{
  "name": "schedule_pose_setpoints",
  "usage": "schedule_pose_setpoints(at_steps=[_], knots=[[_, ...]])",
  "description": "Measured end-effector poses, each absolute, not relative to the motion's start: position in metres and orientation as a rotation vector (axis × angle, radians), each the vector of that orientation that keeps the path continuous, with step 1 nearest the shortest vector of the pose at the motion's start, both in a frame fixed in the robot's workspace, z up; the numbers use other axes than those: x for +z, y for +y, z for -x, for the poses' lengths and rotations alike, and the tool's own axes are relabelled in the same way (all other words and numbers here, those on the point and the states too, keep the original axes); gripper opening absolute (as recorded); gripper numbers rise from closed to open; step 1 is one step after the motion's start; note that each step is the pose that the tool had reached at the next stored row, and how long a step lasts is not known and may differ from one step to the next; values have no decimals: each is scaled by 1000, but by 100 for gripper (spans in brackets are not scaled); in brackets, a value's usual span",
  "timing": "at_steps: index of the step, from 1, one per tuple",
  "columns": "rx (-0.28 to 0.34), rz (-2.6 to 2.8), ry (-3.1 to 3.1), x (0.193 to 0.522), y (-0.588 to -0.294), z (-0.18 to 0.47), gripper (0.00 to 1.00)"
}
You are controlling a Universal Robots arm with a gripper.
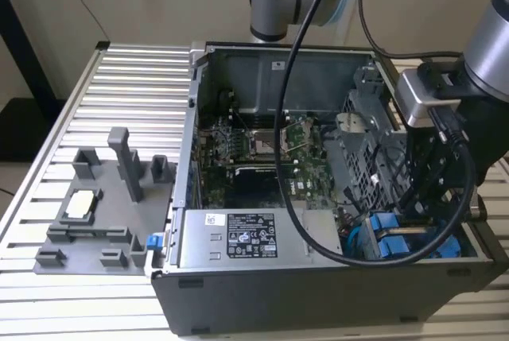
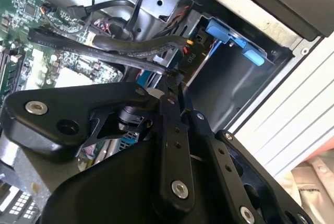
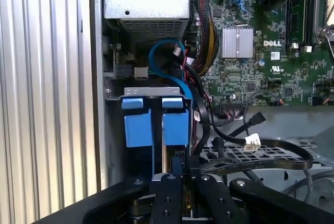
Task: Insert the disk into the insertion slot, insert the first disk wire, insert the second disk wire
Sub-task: 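Insert the second disk wire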
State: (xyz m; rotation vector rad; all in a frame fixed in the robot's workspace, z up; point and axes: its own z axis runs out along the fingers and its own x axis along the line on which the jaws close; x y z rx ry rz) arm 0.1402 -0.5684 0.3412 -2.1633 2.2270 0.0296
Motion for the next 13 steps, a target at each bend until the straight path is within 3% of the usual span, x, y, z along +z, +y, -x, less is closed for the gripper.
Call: schedule_pose_setpoints(at_steps=[13], knots=[[30, 2135, 2253, 341, -567, -140, 16]])
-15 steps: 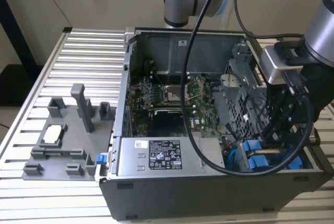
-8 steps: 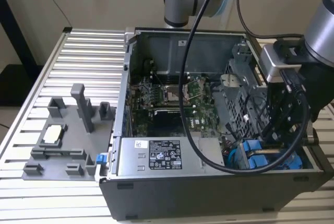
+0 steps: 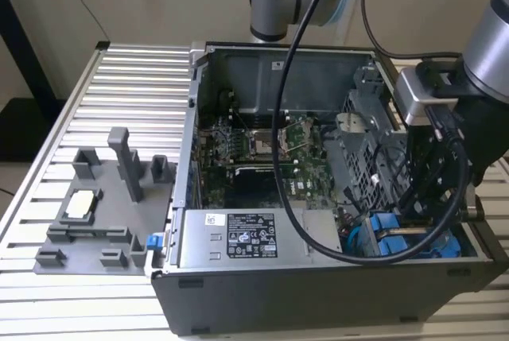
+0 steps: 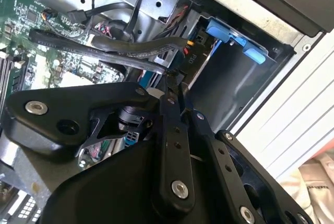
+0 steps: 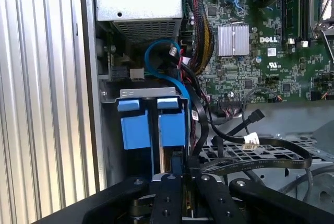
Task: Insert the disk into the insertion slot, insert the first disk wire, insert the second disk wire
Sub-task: 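Insert the second disk wire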
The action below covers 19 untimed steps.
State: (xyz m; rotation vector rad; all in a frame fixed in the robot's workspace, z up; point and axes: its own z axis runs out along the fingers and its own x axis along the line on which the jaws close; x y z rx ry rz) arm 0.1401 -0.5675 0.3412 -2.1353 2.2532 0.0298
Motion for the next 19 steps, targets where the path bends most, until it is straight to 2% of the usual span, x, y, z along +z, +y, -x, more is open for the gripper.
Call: schedule_pose_setpoints(at_steps=[19], knots=[[28, 2107, 2280, 335, -567, -142, 18]])
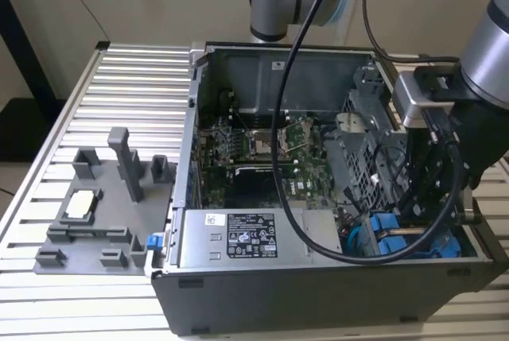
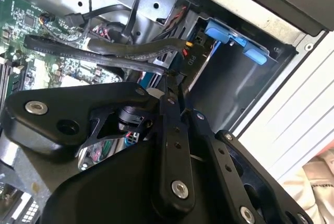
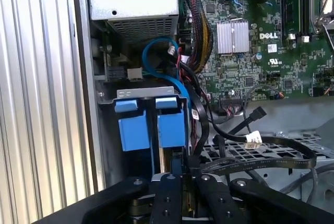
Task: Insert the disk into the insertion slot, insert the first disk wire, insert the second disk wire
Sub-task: 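Insert the second disk wire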
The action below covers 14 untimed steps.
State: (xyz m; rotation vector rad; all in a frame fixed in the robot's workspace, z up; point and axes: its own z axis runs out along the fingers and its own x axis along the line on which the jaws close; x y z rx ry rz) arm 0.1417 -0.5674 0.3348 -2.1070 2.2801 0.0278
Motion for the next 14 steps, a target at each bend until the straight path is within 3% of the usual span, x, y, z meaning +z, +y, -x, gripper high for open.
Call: schedule_pose_setpoints(at_steps=[1, 3, 14], knots=[[29, 2106, 2282, 335, -567, -142, 18], [32, 2106, 2286, 336, -567, -142, 31], [49, 2100, 2307, 361, -567, -142, 31]])
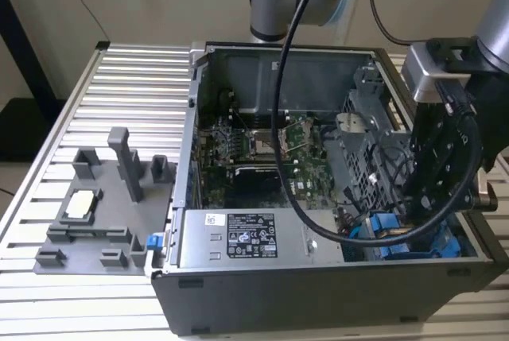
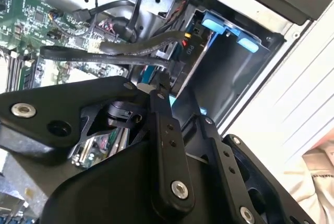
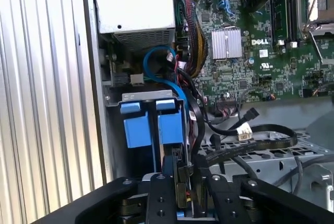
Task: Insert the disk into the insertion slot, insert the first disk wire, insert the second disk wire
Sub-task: 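Insert the second disk wire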
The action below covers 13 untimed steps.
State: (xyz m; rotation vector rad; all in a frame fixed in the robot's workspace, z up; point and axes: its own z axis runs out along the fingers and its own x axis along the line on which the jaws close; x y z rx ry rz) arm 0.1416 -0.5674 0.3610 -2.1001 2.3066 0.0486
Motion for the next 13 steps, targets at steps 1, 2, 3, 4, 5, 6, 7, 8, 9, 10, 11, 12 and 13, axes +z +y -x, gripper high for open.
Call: schedule_pose_setpoints(at_steps=[1, 2, 3, 4, 5, 6, 7, 8, 9, 10, 11, 12, 13], knots=[[49, 2100, 2307, 363, -567, -142, 31], [49, 2099, 2308, 365, -567, -142, 31], [49, 2099, 2308, 367, -567, -142, 31], [49, 2099, 2308, 369, -567, -142, 31], [49, 2099, 2308, 371, -567, -142, 31], [49, 2099, 2308, 373, -567, -142, 31], [49, 2099, 2308, 374, -567, -142, 31], [50, 2099, 2308, 374, -567, -142, 31], [50, 2099, 2308, 374, -567, -142, 31], [49, 2099, 2308, 374, -567, -142, 31], [49, 2099, 2308, 374, -567, -142, 31], [49, 2099, 2308, 374, -567, -142, 31], [49, 2099, 2308, 374, -567, -142, 31]])
